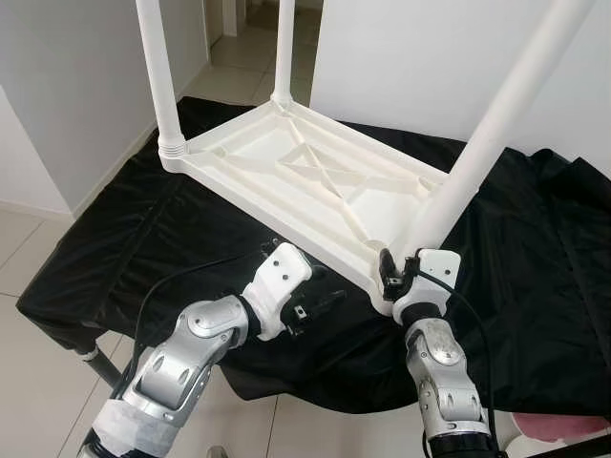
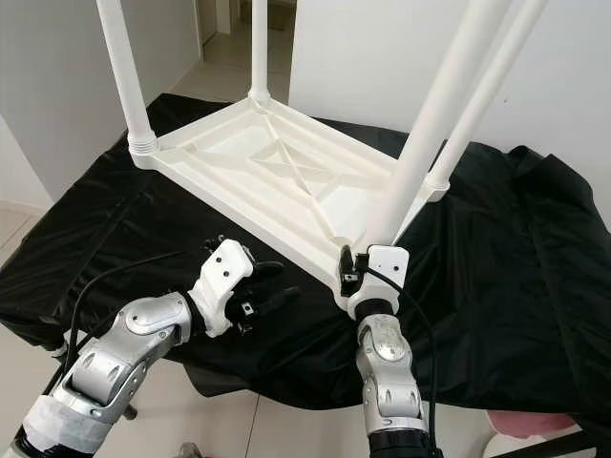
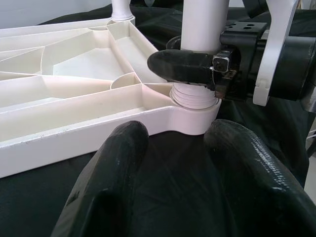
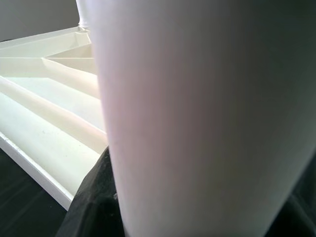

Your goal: Building children table

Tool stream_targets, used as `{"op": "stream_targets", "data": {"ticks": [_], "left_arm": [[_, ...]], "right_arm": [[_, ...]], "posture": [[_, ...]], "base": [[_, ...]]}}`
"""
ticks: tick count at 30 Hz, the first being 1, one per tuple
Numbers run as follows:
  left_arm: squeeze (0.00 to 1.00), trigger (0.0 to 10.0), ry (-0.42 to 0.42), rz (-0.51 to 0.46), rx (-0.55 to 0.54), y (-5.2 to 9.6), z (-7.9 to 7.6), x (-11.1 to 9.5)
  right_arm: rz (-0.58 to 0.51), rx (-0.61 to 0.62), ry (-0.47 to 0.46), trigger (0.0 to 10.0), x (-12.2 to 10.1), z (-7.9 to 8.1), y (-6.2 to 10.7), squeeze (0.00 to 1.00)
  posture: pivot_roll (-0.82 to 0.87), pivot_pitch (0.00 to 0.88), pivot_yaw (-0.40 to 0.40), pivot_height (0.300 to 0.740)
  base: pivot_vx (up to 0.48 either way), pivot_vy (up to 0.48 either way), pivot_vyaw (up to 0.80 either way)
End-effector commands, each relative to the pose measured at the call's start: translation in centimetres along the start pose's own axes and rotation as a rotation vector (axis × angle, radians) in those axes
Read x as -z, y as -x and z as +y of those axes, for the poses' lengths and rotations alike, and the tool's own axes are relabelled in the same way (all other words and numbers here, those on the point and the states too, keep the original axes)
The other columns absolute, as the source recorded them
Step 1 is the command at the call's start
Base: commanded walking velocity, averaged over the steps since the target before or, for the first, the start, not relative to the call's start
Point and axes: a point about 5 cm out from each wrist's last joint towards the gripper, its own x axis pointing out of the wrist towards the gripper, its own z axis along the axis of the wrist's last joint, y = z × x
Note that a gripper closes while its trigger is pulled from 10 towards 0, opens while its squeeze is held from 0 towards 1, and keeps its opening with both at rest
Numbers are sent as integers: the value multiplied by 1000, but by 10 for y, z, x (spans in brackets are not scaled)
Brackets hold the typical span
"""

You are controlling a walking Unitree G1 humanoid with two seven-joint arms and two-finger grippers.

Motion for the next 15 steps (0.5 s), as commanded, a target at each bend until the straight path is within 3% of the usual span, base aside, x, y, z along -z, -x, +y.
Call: {"op": "stream_targets", "data": {"ticks": [1,11,12,15], "left_arm": [[0,10000,8,-5,29,-1,-3,0],[0,10000,0,-4,18,0,0,-1],[0,10000,0,-4,18,0,-1,-1],[0,10000,-2,-4,17,-1,-1,-1]], "right_arm": [[49,23,8,10000,7,-1,2,0],[-2,-87,24,10000,0,5,3,35],[-11,-96,7,10000,-2,4,2,1000],[-33,-125,15,10000,-5,0,1,1000]], "posture": [[1,6,-70,740],[8,0,-74,740],[11,0,-77,740],[12,0,-79,740]], "base": [[0,0,0],[0,0,0],[0,0,0],[0,0,0]]}}
